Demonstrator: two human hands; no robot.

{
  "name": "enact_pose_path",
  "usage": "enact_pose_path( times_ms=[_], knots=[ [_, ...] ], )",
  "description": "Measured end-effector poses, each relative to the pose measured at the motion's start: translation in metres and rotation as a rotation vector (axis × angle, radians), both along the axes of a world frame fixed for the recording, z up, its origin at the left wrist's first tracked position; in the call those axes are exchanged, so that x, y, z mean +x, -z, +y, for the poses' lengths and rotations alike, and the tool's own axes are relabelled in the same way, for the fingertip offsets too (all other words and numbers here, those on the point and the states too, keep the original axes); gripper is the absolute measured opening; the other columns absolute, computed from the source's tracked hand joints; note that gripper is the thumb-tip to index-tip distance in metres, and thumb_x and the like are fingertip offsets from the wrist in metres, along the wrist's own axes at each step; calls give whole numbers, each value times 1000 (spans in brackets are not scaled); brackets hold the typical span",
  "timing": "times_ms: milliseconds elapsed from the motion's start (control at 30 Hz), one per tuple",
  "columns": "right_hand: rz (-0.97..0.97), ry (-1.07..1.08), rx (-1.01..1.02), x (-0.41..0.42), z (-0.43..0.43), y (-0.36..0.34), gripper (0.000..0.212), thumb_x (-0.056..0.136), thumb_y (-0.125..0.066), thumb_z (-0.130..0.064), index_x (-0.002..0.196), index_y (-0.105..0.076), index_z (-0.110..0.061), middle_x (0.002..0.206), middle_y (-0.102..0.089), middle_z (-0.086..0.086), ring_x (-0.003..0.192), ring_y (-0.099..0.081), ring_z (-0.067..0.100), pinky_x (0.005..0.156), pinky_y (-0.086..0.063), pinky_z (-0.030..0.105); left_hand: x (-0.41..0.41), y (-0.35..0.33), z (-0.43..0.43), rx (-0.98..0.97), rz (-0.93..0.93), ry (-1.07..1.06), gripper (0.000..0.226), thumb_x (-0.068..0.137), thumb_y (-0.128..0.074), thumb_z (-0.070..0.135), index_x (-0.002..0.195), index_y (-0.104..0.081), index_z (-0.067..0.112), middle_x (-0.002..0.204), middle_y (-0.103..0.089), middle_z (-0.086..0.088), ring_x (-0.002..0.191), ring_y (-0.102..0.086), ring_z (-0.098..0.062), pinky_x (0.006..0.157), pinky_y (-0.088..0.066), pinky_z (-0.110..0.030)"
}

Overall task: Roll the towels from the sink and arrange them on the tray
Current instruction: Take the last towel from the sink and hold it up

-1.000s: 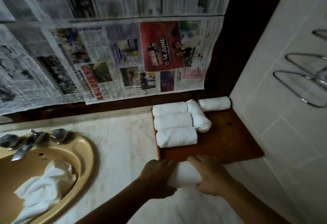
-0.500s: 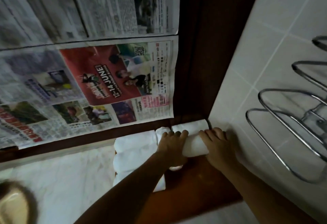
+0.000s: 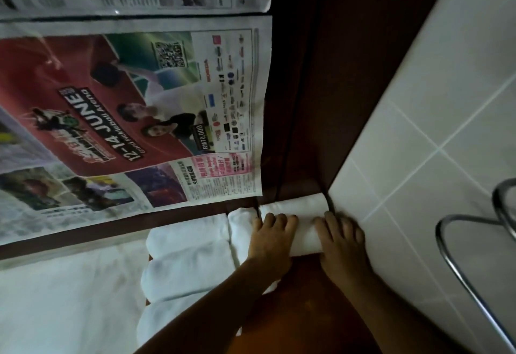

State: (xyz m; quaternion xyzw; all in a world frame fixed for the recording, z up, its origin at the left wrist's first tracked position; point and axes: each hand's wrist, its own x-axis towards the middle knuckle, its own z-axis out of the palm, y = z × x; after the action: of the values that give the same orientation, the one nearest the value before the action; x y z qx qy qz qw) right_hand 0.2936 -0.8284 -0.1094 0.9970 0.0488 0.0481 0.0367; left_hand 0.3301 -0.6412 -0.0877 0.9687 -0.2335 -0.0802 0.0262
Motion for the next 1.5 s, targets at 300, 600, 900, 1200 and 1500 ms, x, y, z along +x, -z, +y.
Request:
enact_pose_path(
  times_ms=[300,600,900,1200,1500],
  knots=[
    [138,62,70,-14,8,-16,99,54,-67,-47,148,-37,-31,146,-35,1,133,-36,36,100,-35,49,-11,2,-3,58,-14,-25,82,87,-53,65,145,-23,16,140,-31,-13,125,-36,-37,105,-28,-57],
    [35,-59,169,-4,7,-9,42,56,-76,-9,97,-68,-19,100,-62,-1,99,-54,29,83,-42,40,-13,-6,12,18,-98,61,37,99,-57,38,131,-53,22,135,-53,-6,123,-47,-32,102,-34,-50],
    [2,63,413,-21,24,-18,45,65,-71,10,106,-70,-9,124,-60,10,113,-55,36,85,-55,46,-18,-42,47,-62,-76,17,38,99,-48,50,127,-63,31,129,-65,7,129,-47,-23,100,-32,-48],
    [-56,-381,501,-30,209,-78,20,74,-53,-2,82,-69,-10,88,-66,5,86,-60,27,72,-52,35,-106,-91,303,-435,38,-151,32,94,-52,31,118,-74,31,117,-73,11,96,-70,-8,85,-57,-30],
    [122,-898,561,-117,548,-69,16,73,-49,-7,75,-64,-14,73,-58,2,66,-56,26,53,-50,39,-300,-64,651,-294,70,-584,26,94,-54,31,106,-76,35,101,-74,13,79,-67,-5,74,-54,-24]
  ],
)
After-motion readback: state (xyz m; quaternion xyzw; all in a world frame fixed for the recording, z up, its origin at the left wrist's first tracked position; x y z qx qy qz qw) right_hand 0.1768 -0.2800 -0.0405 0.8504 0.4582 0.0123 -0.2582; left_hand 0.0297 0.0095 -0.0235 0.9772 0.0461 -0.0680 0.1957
